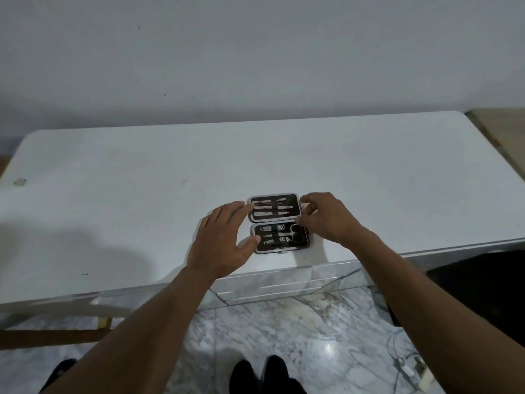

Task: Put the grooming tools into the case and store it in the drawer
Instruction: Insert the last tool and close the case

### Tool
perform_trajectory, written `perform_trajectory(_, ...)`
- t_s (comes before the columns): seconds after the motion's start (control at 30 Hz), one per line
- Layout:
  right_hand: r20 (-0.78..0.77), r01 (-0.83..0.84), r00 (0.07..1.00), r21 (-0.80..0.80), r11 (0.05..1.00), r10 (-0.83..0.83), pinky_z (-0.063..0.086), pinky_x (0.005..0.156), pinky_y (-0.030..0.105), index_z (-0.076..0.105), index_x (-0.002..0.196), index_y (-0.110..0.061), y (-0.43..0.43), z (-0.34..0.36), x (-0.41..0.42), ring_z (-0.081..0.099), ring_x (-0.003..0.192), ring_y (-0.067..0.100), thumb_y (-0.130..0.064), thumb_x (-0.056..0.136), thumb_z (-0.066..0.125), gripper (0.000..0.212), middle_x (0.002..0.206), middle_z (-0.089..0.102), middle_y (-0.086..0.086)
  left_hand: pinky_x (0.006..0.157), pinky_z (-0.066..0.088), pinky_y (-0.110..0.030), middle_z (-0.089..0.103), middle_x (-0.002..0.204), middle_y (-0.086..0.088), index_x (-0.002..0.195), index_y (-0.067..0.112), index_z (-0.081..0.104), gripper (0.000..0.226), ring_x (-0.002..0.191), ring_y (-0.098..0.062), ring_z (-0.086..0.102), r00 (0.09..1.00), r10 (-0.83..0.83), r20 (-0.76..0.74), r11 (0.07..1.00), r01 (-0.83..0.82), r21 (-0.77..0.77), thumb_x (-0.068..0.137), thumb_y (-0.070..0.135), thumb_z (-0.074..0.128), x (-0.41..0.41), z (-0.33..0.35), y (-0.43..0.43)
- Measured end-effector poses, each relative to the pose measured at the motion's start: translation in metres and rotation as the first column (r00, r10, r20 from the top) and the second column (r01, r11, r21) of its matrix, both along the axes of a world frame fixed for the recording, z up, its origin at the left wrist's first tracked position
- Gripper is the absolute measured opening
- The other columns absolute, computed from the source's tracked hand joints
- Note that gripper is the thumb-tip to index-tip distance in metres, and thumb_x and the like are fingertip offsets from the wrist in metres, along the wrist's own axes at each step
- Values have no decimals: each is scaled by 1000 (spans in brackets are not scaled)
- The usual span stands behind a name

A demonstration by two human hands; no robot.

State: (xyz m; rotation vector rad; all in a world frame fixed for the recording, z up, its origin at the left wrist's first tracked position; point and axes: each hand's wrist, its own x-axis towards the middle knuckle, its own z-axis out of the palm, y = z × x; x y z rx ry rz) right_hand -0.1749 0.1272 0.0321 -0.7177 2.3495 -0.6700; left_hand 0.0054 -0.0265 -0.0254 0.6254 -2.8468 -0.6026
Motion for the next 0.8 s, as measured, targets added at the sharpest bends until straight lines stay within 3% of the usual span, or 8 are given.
perform_trajectory(0.1,46,13,999,-52,999,-11,52,87,47,63,104,3,7,3,0,65,89,34,-2,74,72,31,90,67,17,107,33,-38,45,145,7,144,27,40,68,133,-16,39,1000,0,0,1000,0,17,83,59,44,1,3,2)
perform_trajectory(0.2,139,-25,990,-87,996,37,51,79,38,62,104,8,10,6,-2,58,75,23,11,73,67,31,79,62,9,109,32,-38,44,146,6,146,26,39,75,134,-17,38,999,16,27,996,-19,86,80,63,43,0,8,2)
perform_trajectory(0.27,151,-79,984,-78,994,90,47,74,33,62,101,8,12,6,-7,54,72,18,13,72,65,29,77,60,4,113,29,-38,41,146,3,146,26,40,78,134,-19,35,998,34,48,983,-42,176,78,62,52,-5,17,2)
perform_trajectory(0.37,134,-147,979,-54,988,153,46,72,31,65,102,2,12,5,-15,53,70,16,9,71,64,32,79,61,4,110,26,-29,35,141,1,145,24,43,72,132,-18,33,982,144,126,929,-178,323,82,42,74,-11,32,4)
perform_trajectory(0.5,97,-184,977,-42,982,187,46,71,31,65,105,0,12,-1,-21,53,71,17,3,71,69,35,80,60,3,98,43,-31,51,132,-3,143,18,45,71,115,-17,53,943,218,251,855,-309,416,82,30,77,-19,47,6)
perform_trajectory(0.7,128,-201,969,-106,974,213,43,68,28,68,115,-14,10,-4,-22,51,69,17,7,70,66,49,76,57,6,73,45,-22,69,94,-4,115,11,67,43,89,-17,64,895,371,246,738,-445,507,75,4,80,-32,56,20)
perform_trajectory(0.8,118,-172,975,-114,978,186,44,68,28,69,115,-17,10,-6,-19,52,70,17,7,68,66,53,77,58,5,80,57,-33,71,97,-6,121,7,64,55,92,-20,67,862,446,239,634,-493,596,70,-1,82,-33,53,19)
